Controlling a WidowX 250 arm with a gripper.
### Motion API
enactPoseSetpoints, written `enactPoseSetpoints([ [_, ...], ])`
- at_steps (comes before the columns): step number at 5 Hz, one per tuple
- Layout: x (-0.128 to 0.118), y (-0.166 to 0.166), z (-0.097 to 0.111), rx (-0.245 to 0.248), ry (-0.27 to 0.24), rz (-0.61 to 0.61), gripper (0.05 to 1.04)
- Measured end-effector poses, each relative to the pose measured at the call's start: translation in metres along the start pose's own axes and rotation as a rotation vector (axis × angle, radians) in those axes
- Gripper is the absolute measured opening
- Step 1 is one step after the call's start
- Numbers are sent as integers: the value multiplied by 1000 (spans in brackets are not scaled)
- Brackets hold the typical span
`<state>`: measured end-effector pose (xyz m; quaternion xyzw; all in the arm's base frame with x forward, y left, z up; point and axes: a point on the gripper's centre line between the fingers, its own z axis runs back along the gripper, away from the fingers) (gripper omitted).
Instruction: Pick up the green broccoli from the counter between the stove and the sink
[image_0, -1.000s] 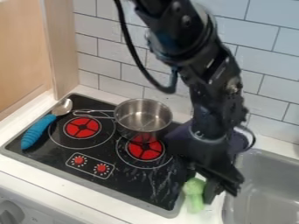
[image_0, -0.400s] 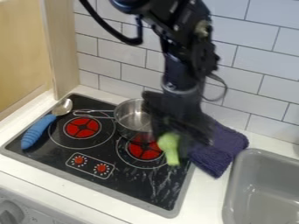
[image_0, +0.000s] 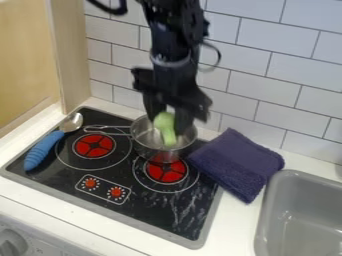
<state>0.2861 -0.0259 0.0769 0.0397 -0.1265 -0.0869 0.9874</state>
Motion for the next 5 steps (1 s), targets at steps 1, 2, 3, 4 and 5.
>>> enactPoseSetpoints([
  [1, 8, 28, 1, 22, -10, 56, 504],
  [2, 7, 48, -5, 23, 9, 102, 504],
  [3, 8, 71, -12, 32, 21, 130, 504],
  [4, 4, 86, -20, 25, 23, 162, 504],
  [5, 2, 104, -28, 35, 41, 198, 504],
])
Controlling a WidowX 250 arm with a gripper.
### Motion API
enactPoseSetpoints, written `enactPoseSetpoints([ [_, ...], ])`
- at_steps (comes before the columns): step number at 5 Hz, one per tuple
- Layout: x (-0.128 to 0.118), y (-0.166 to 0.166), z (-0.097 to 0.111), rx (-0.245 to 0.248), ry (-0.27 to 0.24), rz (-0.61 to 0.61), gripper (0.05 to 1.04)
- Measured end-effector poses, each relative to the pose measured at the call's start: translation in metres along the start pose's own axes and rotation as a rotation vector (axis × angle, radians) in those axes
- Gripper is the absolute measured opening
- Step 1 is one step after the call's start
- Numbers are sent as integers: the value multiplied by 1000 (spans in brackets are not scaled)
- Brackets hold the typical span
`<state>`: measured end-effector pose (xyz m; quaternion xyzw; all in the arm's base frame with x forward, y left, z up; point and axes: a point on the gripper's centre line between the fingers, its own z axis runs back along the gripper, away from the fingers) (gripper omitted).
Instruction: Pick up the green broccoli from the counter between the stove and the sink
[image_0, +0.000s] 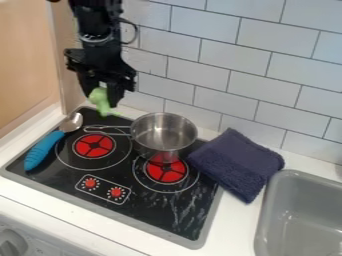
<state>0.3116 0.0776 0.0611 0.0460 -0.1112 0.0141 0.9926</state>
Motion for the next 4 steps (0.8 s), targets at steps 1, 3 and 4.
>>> enactPoseSetpoints([
  [1, 2, 6, -11, -1, 24, 17, 504],
  [3, 14, 21, -40, 9, 65, 52, 504],
  [4, 27, 24, -53, 14, 75, 63, 504],
])
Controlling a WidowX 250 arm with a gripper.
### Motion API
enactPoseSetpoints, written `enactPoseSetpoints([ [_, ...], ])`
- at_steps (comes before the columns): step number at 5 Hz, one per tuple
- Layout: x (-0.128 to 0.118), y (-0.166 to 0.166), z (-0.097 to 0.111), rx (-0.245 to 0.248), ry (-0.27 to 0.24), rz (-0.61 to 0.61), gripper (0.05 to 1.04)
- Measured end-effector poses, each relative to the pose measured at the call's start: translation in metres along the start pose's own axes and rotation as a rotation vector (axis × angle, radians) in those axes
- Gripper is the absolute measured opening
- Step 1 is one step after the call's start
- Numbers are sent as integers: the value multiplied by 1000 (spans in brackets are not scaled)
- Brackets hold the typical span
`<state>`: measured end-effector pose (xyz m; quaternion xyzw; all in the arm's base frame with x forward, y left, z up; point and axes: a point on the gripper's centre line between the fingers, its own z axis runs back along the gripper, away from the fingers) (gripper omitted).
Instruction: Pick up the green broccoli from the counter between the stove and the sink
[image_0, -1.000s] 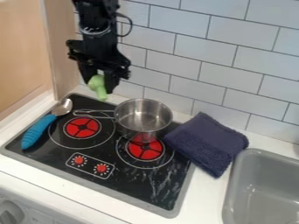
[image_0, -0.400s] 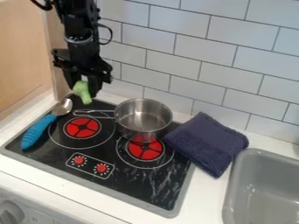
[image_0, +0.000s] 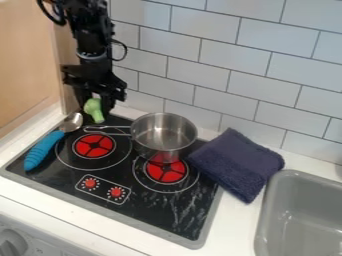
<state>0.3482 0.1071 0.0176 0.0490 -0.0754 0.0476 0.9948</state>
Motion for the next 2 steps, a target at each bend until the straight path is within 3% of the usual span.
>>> enactPoseSetpoints([
  [1, 8, -2, -12, 9, 23, -10, 504],
  [2, 8, -2, -11, 28, 26, 7, 577],
])
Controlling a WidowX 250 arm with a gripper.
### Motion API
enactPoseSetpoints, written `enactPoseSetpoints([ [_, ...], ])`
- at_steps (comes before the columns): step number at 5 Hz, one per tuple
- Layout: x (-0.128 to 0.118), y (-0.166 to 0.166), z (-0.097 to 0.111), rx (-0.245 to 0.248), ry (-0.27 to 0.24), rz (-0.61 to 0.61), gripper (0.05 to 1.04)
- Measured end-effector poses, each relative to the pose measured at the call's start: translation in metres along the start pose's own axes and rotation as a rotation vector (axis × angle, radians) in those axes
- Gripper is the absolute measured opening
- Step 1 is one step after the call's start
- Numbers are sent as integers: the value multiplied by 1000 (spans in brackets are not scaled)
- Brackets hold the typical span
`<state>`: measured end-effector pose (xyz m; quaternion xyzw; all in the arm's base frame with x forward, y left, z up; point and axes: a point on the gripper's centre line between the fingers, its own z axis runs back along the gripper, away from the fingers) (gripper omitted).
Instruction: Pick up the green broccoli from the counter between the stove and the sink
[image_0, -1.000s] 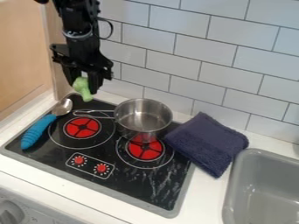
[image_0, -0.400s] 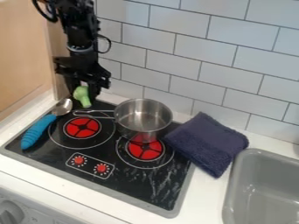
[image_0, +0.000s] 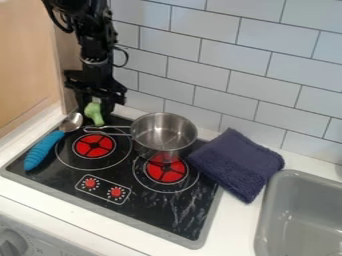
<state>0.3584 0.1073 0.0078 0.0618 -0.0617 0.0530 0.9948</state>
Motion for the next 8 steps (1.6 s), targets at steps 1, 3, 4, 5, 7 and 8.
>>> enactPoseSetpoints([
  [1, 0, 0, 0, 0, 3, 23, 889],
  [3, 0, -3, 12, 7, -30, 15, 1005],
  [4, -1, -6, 29, 1, -74, 5, 999],
  [5, -6, -14, 58, 14, -148, -18, 999],
  [7, -31, -36, 98, -4, -232, -88, 999],
  [8, -32, -36, 99, -3, -235, -96, 999],
])
